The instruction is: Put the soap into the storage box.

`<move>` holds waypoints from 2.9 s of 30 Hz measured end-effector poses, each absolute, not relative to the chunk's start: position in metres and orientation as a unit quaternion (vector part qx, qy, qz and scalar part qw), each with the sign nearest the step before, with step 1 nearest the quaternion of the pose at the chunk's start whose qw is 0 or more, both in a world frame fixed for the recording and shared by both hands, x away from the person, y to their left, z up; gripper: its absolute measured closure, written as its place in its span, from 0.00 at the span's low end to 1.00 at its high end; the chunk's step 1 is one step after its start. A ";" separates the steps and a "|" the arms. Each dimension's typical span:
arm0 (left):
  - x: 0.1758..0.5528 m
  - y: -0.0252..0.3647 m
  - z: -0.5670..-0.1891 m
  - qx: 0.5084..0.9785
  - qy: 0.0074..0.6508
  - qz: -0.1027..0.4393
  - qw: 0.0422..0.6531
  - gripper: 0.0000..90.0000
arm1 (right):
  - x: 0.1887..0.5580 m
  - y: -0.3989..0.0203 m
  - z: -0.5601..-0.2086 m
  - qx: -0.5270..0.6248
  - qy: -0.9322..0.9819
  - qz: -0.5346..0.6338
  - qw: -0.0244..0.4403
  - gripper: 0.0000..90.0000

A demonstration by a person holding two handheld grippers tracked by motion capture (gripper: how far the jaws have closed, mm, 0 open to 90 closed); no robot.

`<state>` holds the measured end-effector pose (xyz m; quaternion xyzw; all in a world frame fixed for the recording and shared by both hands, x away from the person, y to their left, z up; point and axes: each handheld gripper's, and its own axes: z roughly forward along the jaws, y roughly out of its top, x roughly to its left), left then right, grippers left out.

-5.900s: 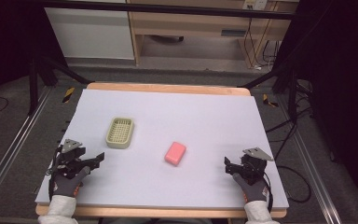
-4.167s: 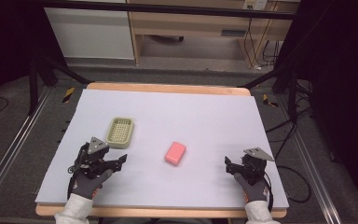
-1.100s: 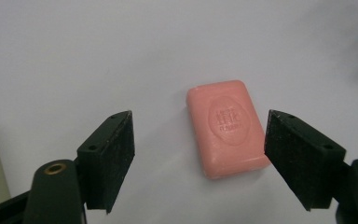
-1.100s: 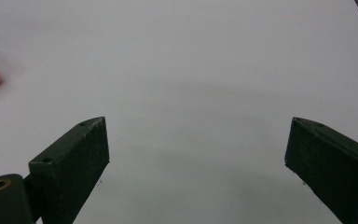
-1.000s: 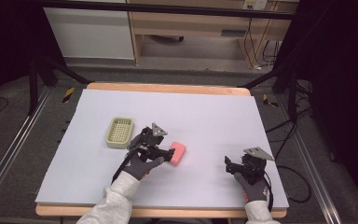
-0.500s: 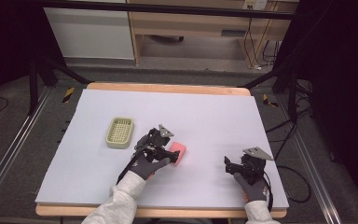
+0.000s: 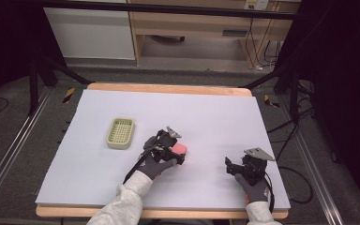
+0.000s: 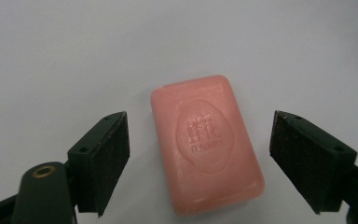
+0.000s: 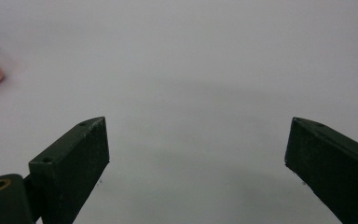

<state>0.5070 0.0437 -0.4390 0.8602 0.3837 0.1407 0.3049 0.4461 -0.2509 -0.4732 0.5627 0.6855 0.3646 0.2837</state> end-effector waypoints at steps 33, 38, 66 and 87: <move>0.521 0.033 -0.462 0.866 0.408 0.104 0.270 0.31 | 0.447 -0.250 -0.474 0.562 0.691 0.360 0.280 0.07; 0.522 0.032 -0.463 0.866 0.411 0.100 0.268 0.33 | 0.447 -0.250 -0.474 0.562 0.690 0.360 0.280 0.07; 0.517 0.030 -0.460 0.872 0.404 0.123 0.246 0.41 | 0.447 -0.250 -0.474 0.562 0.690 0.360 0.279 0.07; 0.505 0.064 -0.427 0.862 0.402 0.124 0.282 0.41 | 0.446 -0.250 -0.473 0.561 0.690 0.361 0.280 0.07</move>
